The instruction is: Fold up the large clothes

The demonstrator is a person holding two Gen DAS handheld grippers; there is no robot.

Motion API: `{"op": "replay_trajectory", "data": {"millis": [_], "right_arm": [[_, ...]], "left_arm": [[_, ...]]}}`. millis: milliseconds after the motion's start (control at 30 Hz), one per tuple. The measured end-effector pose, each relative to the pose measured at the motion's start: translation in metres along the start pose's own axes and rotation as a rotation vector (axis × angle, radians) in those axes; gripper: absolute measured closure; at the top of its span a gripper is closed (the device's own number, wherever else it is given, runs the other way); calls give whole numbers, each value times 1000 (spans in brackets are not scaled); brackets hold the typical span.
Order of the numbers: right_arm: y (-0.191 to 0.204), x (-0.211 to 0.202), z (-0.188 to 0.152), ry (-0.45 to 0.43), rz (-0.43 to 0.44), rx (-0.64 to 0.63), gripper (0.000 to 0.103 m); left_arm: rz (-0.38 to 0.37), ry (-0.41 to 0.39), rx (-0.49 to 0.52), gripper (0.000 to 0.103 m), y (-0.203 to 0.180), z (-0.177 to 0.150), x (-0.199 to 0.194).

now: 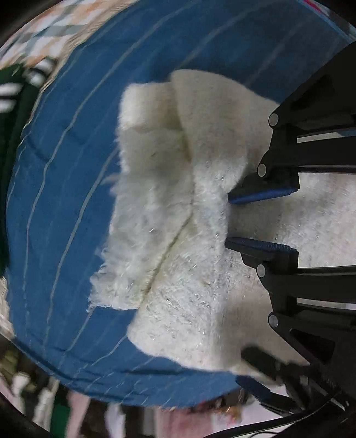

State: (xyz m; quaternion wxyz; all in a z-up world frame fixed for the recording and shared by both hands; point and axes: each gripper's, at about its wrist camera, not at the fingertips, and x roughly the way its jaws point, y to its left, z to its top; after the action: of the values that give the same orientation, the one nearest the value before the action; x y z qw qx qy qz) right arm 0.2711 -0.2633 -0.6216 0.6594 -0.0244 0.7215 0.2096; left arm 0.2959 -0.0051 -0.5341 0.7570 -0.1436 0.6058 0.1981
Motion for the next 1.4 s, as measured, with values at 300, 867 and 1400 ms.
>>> {"op": "replay_trajectory", "data": {"millis": [300, 867, 1400], "right_arm": [[-58, -69, -25, -42, 391, 114, 20], [-123, 95, -68, -9, 1002, 317, 19], [-27, 8, 2, -212, 1110, 355, 45]], "left_arm": [[-100, -43, -275, 10, 77, -70, -66], [-615, -103, -595, 82, 99, -62, 8], [-726, -149, -357, 86, 124, 88, -73]]}}
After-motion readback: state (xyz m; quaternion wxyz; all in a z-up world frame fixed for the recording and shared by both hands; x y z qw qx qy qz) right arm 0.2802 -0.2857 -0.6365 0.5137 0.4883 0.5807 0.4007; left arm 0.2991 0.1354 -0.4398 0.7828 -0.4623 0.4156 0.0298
